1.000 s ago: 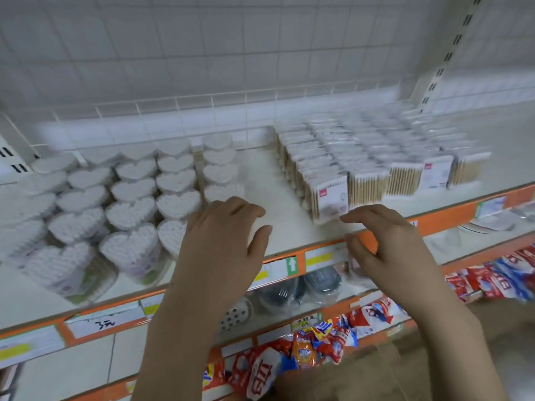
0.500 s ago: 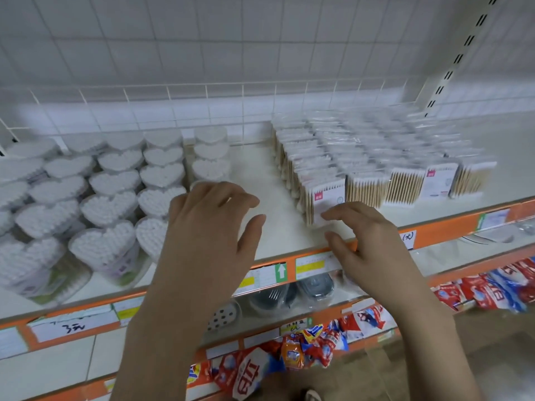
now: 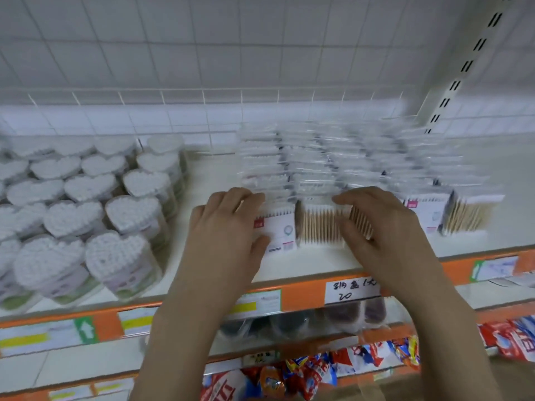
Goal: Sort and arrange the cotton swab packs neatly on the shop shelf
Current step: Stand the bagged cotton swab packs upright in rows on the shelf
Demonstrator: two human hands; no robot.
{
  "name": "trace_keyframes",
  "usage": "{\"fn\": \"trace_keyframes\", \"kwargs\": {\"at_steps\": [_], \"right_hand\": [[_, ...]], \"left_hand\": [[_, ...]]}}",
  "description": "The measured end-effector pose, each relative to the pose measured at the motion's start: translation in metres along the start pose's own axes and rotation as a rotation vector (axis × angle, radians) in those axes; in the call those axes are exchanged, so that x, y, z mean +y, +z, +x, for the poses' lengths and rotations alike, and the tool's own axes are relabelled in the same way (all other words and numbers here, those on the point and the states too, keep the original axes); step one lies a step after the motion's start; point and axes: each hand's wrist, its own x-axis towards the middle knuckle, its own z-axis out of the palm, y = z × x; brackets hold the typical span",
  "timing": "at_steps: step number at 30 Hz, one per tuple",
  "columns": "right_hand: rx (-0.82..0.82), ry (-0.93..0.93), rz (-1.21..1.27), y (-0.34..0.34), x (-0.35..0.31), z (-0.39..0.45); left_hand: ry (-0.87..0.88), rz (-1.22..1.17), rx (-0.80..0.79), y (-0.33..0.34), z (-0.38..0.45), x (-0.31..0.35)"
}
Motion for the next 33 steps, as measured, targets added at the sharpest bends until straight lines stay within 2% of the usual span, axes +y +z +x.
{"fn": "trace_keyframes", "kwargs": {"at_steps": [8, 23, 33], "right_hand": [[-0.067, -0.119, 0.093, 0.007, 0.008, 0.033], [-0.101, -0.15, 0.107, 0.034, -0.012, 0.068], [-0.129, -0.207, 0.088, 0.035, -0.008, 0.076]], "left_hand": [[-0.138, 0.033, 0.064, 0.011, -0.005, 0.009], [-0.102, -0.096, -0.064, 0.002, 0.008, -0.001], [-0.126, -0.023, -0.063, 0.009, 0.016, -0.007]]}}
